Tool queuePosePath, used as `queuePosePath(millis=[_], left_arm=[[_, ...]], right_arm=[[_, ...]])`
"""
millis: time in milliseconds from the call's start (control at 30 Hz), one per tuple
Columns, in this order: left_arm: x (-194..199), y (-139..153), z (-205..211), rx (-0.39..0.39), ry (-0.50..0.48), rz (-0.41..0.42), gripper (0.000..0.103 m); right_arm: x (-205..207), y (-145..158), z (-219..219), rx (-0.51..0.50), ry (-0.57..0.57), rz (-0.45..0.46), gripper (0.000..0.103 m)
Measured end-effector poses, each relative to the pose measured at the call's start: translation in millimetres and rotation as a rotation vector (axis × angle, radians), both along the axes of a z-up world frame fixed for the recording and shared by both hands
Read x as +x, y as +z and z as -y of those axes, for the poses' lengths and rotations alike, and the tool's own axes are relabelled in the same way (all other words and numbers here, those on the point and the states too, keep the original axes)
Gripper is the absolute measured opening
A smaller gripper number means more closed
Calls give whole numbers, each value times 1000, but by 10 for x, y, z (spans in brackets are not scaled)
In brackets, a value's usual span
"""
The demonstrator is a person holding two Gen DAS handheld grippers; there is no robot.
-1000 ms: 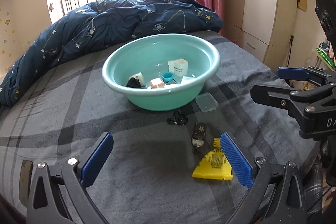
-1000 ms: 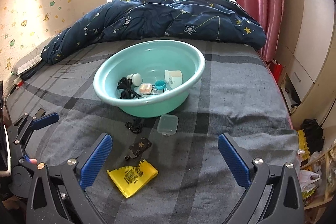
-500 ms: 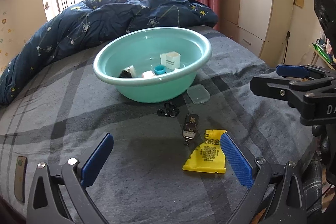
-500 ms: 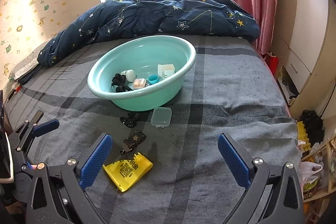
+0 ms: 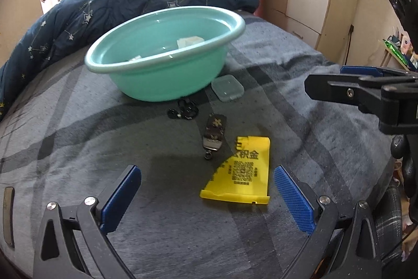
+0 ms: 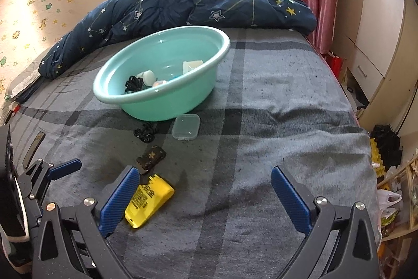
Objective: Organize objects
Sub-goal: 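Withdraw both grippers from the basin toward the yellow card, then close the left gripper on the yellow printed card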
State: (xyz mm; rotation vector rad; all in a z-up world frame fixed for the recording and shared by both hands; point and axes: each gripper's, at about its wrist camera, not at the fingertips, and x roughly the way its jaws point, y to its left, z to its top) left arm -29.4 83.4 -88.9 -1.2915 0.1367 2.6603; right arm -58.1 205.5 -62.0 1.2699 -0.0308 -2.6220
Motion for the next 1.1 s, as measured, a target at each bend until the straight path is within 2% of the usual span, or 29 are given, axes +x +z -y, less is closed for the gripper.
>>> queuePosePath(millis=[500,800,833,900,933,967,1100], left_arm=[[-170,-332,-187,18,-46,60,103],[-236,-413,-184,47,-67,89,103],[-241,-419,-188,51,-69,90,100],[-242,-421,-189,59,-79,94,86],[-240,-421,-193,60,-85,94,66],[-232,-421,-193,60,-95,93,61],[-201,-399,-134,92,-108,90,61]], right_arm=[[-58,-137,-126,-10,-23,36,103],[-98,-185,-131,-4,-27,54,103],[-100,-184,-123,-2,-26,54,103],[-103,-185,-109,0,-25,54,103],[-105,-187,-104,1,-25,55,103],[-108,-190,-98,1,-24,56,103],[-115,-197,-64,5,-19,59,103]])
